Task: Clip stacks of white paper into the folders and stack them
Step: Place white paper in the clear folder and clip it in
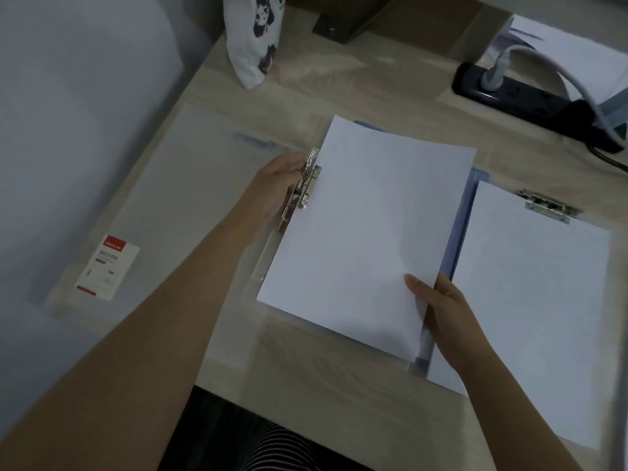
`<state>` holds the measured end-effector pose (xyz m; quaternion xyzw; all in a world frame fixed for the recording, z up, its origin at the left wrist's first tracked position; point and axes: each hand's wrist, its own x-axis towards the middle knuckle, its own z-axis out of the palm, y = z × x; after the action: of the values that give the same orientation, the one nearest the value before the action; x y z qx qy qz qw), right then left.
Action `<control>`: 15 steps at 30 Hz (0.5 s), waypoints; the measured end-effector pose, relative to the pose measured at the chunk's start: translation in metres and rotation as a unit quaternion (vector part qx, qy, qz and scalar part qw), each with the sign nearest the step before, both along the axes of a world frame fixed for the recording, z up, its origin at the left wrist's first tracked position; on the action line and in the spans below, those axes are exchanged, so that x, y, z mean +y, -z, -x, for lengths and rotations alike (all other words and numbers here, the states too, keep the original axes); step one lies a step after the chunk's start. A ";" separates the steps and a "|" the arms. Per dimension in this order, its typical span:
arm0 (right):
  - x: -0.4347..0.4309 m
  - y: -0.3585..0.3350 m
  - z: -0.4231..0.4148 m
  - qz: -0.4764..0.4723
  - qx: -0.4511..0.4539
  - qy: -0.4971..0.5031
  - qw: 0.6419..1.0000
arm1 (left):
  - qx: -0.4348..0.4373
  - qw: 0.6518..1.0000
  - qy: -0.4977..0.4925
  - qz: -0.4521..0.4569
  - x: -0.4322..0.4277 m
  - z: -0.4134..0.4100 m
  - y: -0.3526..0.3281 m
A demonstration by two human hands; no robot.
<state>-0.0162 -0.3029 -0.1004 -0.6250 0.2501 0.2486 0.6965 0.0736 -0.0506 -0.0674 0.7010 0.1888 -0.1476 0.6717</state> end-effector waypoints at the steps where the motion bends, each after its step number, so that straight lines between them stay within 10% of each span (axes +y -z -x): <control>1: 0.000 0.000 0.001 0.000 0.000 0.000 1.000 | 0.001 1.000 0.004 0.003 0.000 0.000 -0.001; 15: 0.002 0.001 0.001 0.010 0.004 0.004 1.000 | 0.055 0.998 0.000 -0.033 0.014 0.029 -0.012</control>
<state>-0.0168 -0.3011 -0.1013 -0.6297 0.2577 0.2459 0.6903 0.0445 -0.0369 -0.0557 0.7135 0.2302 -0.1801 0.6368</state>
